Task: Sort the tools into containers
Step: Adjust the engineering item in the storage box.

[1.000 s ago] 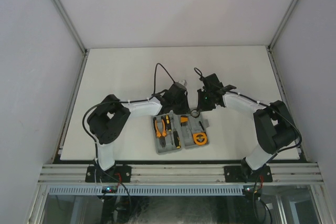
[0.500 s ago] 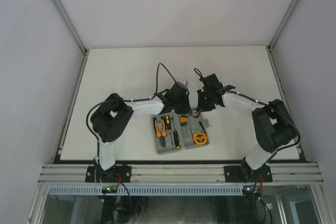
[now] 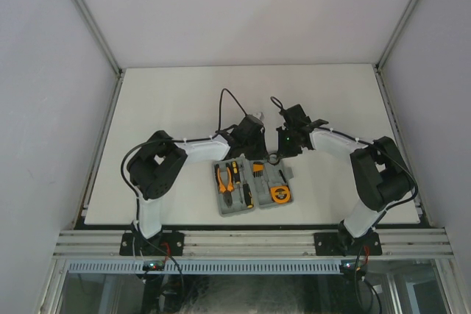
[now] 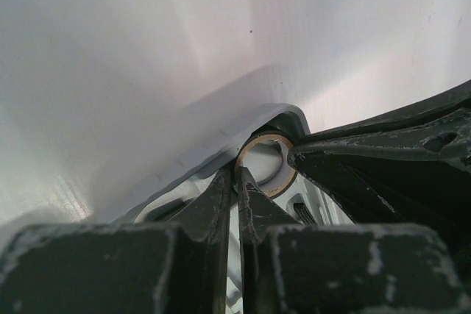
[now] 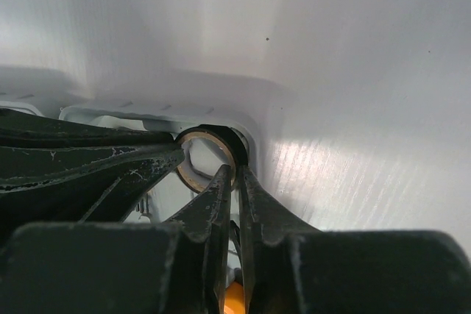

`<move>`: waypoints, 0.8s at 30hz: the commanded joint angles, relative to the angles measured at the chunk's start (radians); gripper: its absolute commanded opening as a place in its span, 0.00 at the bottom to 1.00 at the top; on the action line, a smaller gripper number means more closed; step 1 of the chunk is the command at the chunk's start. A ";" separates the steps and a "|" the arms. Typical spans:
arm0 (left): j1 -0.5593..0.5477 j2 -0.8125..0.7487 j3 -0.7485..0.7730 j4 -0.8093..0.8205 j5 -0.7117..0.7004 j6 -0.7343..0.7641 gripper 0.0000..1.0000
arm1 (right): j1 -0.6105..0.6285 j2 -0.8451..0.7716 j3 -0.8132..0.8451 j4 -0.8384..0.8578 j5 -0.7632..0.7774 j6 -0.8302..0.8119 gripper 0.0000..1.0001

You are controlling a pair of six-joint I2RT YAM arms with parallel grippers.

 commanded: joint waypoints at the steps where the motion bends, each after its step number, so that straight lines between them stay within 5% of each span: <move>1: -0.003 0.009 0.045 0.010 0.005 0.001 0.10 | 0.011 0.020 -0.001 0.007 0.023 -0.010 0.07; 24: -0.003 0.008 0.032 0.014 0.010 0.002 0.08 | 0.142 0.164 0.014 -0.122 0.169 -0.010 0.00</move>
